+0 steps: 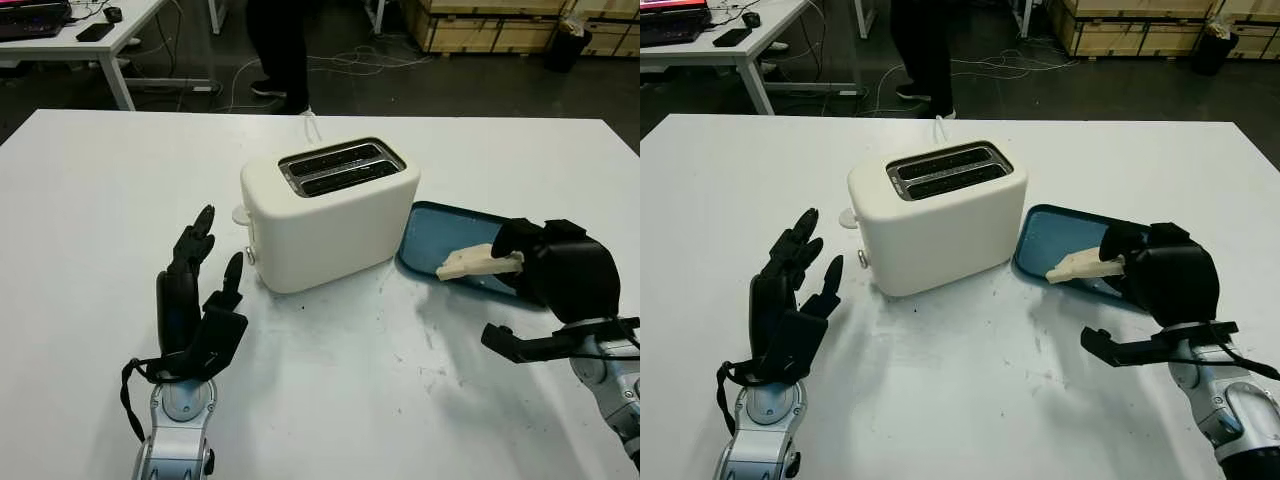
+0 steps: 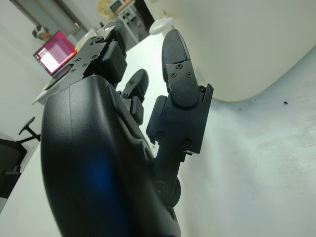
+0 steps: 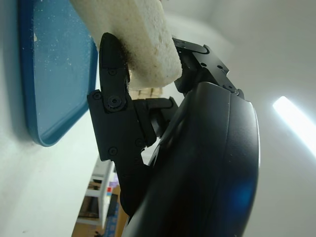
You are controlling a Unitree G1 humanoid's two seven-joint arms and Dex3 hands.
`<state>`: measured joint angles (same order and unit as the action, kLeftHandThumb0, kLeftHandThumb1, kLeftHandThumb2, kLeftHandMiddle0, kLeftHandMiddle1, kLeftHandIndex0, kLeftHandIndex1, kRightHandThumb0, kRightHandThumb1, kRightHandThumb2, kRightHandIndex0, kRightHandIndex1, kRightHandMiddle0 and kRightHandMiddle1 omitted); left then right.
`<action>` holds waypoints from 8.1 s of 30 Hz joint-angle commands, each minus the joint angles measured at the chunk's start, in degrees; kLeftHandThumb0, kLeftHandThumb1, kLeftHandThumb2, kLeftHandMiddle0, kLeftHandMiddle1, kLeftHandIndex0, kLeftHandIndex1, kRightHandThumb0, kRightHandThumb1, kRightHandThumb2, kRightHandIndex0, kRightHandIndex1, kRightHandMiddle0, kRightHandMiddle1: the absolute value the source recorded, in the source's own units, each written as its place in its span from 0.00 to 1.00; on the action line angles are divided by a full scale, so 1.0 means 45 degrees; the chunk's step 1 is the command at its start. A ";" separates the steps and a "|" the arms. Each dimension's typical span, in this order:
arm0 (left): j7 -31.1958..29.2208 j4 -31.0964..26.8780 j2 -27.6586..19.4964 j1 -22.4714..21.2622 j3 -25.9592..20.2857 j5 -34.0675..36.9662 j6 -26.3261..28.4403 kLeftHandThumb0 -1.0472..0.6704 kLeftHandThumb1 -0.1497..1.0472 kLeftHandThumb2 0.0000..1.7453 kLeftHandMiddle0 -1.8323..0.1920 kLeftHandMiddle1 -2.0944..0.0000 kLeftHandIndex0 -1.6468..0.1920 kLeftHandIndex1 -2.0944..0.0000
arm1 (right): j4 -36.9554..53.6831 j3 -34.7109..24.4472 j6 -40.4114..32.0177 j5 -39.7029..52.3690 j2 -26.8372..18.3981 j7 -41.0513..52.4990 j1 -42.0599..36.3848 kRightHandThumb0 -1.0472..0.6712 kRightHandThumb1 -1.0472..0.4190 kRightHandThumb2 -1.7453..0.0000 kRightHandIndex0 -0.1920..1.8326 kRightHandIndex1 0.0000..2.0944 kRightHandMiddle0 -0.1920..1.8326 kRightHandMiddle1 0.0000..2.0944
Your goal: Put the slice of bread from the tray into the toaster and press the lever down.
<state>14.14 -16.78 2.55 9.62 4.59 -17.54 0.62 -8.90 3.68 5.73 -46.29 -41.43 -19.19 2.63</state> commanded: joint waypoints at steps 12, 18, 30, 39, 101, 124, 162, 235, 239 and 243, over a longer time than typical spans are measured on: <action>0.0072 0.0423 0.0026 -0.0274 0.0003 0.0037 -0.0283 0.29 0.89 0.26 0.78 0.80 0.71 1.00 | 0.0655 -0.3046 0.0602 0.7367 -0.0972 0.6515 0.2277 0.39 0.09 0.83 0.35 0.83 0.40 0.57; 0.0198 0.0649 0.0057 -0.0319 0.0077 -0.0113 -0.0458 0.28 0.89 0.26 0.78 0.79 0.71 1.00 | -0.0809 -0.3245 0.0532 0.9437 -0.1766 0.9515 0.5159 0.42 0.09 0.85 0.38 0.80 0.40 0.66; 0.0354 0.0862 0.0039 -0.0378 0.0053 -0.0057 -0.0637 0.29 0.89 0.26 0.79 0.79 0.71 1.00 | -0.4702 -0.1927 -0.3141 1.1303 -0.1056 1.4210 1.1642 0.40 0.09 0.89 0.40 0.83 0.31 0.83; 0.0431 0.0760 0.0049 -0.0151 0.0051 -0.0106 -0.0647 0.28 0.89 0.26 0.79 0.78 0.71 1.00 | -0.7328 -0.0992 -0.6354 1.1607 0.1265 1.5245 1.4458 0.52 0.09 0.77 0.44 0.83 0.29 0.82; 0.0670 0.1123 0.0155 -0.0504 -0.0039 -0.0080 -0.0822 0.30 0.89 0.26 0.80 0.74 0.70 1.00 | -0.7697 0.0880 -0.6387 1.0040 0.3241 1.6426 1.4208 0.39 0.09 0.88 0.62 0.83 0.49 0.83; 0.0960 0.1453 0.0061 -0.0743 -0.0028 -0.0154 -0.0852 0.28 0.89 0.26 0.81 0.72 0.69 1.00 | -0.7517 0.1216 -0.5674 0.9766 0.2898 1.6462 1.4281 0.40 0.09 0.83 0.61 0.83 0.51 0.83; 0.0876 0.1269 0.0064 -0.0658 0.0030 -0.0243 -0.0819 0.29 0.89 0.26 0.83 0.69 0.69 1.00 | -0.7470 0.2144 -0.6216 0.8905 0.3056 1.6660 1.4055 0.39 0.09 0.82 0.63 0.83 0.46 0.83; -0.0305 0.0336 -0.6209 -0.2809 -0.2344 -0.3880 -0.3038 0.47 0.79 0.00 0.54 0.66 0.42 0.91 | 0.0718 -0.2292 0.3687 1.2019 0.5414 0.5918 0.0196 0.41 0.14 1.00 0.59 0.19 0.60 0.01; -0.0693 0.0990 -0.7322 -0.3544 -0.2329 -0.4138 -0.3732 0.46 0.71 0.00 0.46 0.66 0.34 0.91 | 0.1212 -0.2507 0.3193 1.2500 0.5723 0.6185 -0.0279 0.43 0.13 1.00 0.59 0.18 0.60 0.01; -0.1231 0.1434 -0.8098 -0.4168 -0.2228 -0.3991 -0.4435 0.49 0.67 0.00 0.40 0.68 0.27 0.92 | 0.1630 -0.2630 0.2717 1.2401 0.5902 0.6112 -0.0456 0.43 0.13 1.00 0.59 0.17 0.60 0.01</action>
<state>9.19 -11.01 -32.70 -7.68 -5.82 -35.65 -17.86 -2.55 -7.54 19.03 9.19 -15.30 8.41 0.95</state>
